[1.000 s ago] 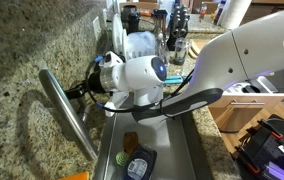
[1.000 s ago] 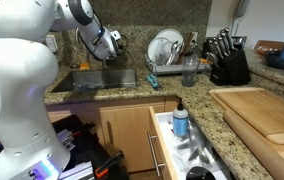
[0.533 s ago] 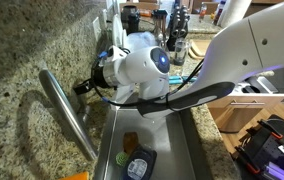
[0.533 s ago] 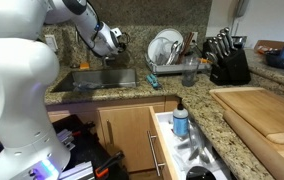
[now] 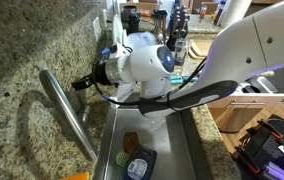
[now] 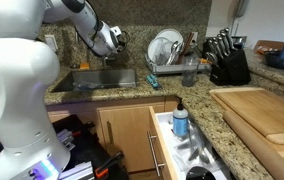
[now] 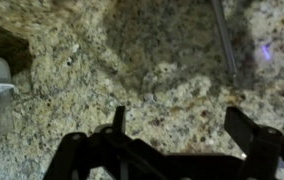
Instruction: Push the faucet handle to the right
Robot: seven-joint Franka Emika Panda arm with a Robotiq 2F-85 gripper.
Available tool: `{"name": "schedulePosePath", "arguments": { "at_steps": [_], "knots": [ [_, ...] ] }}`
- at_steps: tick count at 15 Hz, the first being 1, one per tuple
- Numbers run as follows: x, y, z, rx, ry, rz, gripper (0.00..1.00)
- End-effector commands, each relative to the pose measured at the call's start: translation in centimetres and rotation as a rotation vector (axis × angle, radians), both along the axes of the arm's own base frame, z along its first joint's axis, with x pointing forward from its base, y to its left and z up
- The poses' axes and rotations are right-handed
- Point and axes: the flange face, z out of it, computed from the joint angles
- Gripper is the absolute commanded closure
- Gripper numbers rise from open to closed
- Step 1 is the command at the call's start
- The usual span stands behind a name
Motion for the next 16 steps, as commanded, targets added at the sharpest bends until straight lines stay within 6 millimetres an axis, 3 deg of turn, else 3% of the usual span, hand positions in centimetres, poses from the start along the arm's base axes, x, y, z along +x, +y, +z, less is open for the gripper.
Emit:
{"name": "schedulePosePath", "arguments": {
  "at_steps": [1,2,4,9,10,13,16],
  "knots": [
    [0.8,3.0,3.5,0.107,-0.121,0.027,0.00],
    [0.1,0.8,1.5,0.059,-0.054,0.006,0.00],
    [0.2,1.6,2.1,0.061,-0.058,0.008,0.00],
    [-2.2,1.6,2.6,-0.027,0.189,-0.044,0.00],
    [-1.0,2.7,1.3,0.016,0.111,-0.024,0.00],
    [-1.2,2.9,1.9,0.016,0.118,-0.026,0.00],
    [-1.2,2.3,-0.3,-0.033,0.166,-0.048,0.00]
  ]
}}
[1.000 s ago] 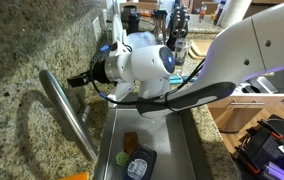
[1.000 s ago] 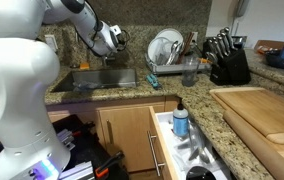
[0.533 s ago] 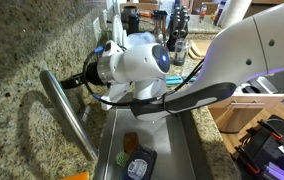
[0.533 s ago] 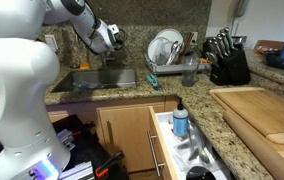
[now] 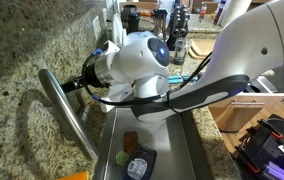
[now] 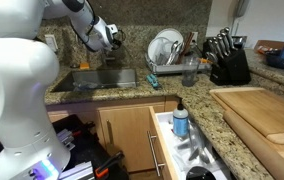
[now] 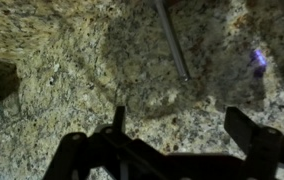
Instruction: Push the faucet handle to the right
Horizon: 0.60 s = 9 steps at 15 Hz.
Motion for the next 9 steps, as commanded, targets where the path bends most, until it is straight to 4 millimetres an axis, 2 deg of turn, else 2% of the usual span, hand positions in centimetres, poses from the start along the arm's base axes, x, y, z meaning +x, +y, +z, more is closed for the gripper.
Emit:
{"name": "schedulePosePath", "arguments": {
  "at_steps": [1,4,5,9],
  "knots": [
    [-0.1,-0.9,-2.4,-0.073,0.066,-0.031,0.00],
    [0.1,-2.0,-4.0,-0.135,0.114,-0.064,0.00],
    [0.2,-1.1,-3.7,-0.095,0.083,-0.040,0.00],
    [0.2,-1.2,-4.3,-0.112,0.098,-0.046,0.00]
  ]
}}
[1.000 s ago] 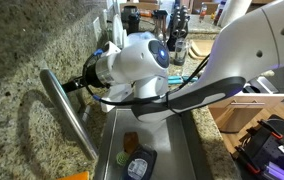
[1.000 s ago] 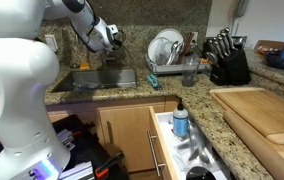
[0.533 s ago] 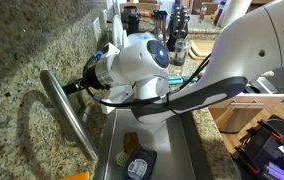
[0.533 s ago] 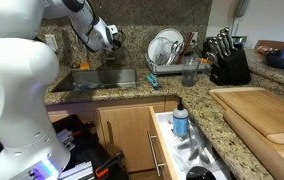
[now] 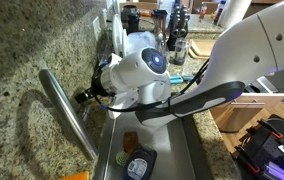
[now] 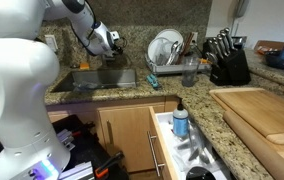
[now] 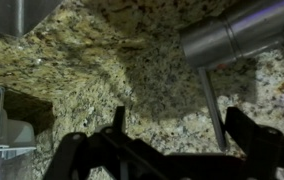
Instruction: Push the faucet handle to the right
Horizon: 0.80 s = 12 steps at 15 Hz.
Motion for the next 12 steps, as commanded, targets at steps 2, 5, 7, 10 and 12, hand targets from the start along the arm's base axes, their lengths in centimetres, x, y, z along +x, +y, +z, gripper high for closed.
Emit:
{"name": "schedulePosePath", "arguments": {
  "at_steps": [2,5,7,10,12],
  "knots": [
    [0.7,0.1,-0.8,0.068,-0.034,0.005,0.00],
    [2.3,-0.9,-1.8,0.155,-0.146,-0.008,0.00],
    [3.1,-1.6,-2.2,0.193,-0.221,-0.018,0.00],
    [4.4,-2.1,-2.1,0.128,-0.288,-0.036,0.00],
    [4.7,-2.8,-1.6,0.049,-0.303,-0.042,0.00]
  ]
}}
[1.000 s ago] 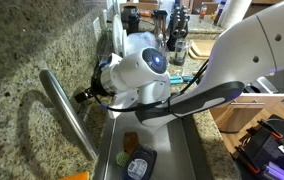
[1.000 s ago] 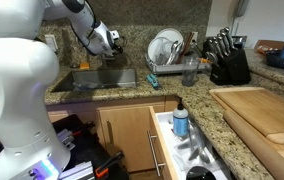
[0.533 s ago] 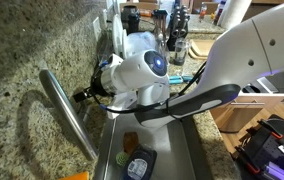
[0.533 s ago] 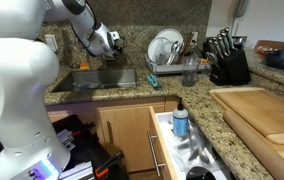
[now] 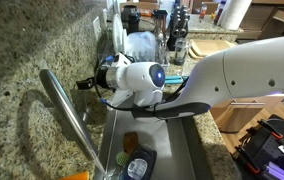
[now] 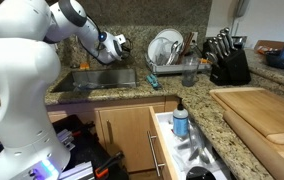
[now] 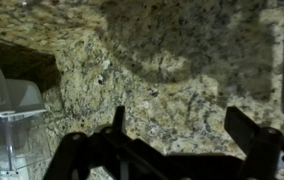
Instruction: Push the faucet handle to the right
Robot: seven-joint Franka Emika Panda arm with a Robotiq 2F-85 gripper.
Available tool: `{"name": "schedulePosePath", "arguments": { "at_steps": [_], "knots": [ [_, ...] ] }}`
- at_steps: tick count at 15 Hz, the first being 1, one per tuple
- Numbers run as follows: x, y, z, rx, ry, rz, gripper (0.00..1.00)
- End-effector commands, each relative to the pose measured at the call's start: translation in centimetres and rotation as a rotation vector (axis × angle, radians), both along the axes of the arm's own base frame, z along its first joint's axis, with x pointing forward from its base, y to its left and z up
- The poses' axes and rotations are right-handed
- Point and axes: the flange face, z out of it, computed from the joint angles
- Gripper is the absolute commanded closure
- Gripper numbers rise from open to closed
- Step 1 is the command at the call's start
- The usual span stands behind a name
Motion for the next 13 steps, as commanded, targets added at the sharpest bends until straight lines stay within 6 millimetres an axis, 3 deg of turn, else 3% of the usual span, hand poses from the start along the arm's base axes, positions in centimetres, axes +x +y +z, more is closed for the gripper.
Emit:
{"name": "schedulePosePath", "arguments": {
  "at_steps": [1,2,6,13],
  "knots": [
    [0.3,-0.3,1.3,-0.093,-0.044,-0.014,0.00],
    [0.3,-0.3,0.5,-0.045,-0.031,-0.006,0.00],
    [0.2,0.0,1.5,-0.041,-0.036,-0.005,0.00],
    [0.2,0.0,0.9,-0.055,-0.044,-0.005,0.00]
  ]
}}
